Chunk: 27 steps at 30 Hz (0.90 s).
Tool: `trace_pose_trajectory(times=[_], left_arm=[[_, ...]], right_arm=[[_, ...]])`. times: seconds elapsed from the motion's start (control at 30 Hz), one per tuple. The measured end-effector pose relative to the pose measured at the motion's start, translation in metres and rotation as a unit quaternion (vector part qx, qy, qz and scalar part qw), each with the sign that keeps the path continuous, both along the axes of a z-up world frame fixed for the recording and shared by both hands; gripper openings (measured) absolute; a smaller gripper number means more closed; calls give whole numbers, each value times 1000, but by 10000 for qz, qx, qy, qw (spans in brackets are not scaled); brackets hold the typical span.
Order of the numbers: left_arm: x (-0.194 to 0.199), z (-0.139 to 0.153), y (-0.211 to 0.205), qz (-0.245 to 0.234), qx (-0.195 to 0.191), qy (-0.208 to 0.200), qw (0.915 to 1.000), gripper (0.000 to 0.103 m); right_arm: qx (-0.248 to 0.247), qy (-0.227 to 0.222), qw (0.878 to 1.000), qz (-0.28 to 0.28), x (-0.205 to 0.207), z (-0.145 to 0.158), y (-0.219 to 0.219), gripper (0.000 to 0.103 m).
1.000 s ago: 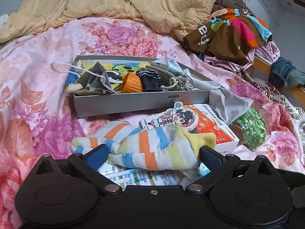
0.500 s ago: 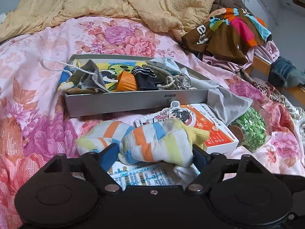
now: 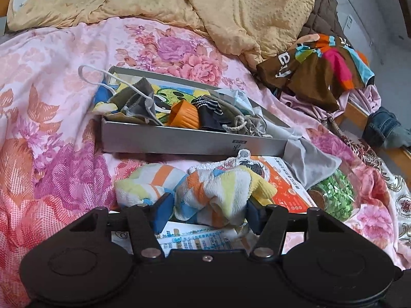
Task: Organize soft objects
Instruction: 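Close the right tool on the muslin cloth while the left tool closes on the striped sock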
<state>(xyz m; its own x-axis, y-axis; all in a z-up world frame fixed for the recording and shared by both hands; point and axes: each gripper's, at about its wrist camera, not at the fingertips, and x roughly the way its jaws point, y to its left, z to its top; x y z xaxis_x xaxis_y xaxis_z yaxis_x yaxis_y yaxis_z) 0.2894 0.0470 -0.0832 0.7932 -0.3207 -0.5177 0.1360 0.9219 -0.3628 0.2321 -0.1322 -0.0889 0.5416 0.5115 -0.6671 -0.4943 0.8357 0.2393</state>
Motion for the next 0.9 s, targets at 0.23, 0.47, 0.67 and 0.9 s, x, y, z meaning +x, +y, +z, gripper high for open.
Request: trace_pose_trajectory(times=[0.23,0.47,0.67,0.9], left_arm=[[-2,-1,2,-38,-68,-28,10000,29],[-5,-1,-2,-118,-30,-84,9999,22],[-9,1,-2,-83,-34,-101,9999,21],[-16,7,-1,1,12,-134,9999,20]], right_arm=[[21,95,10000,-15,-1,1,1,78],[33,160,9998,59,-2,2,5,61],[16,202,9997,-123,-5,10,4,41],[3,6,9996,-296,-9,17,-2,29]])
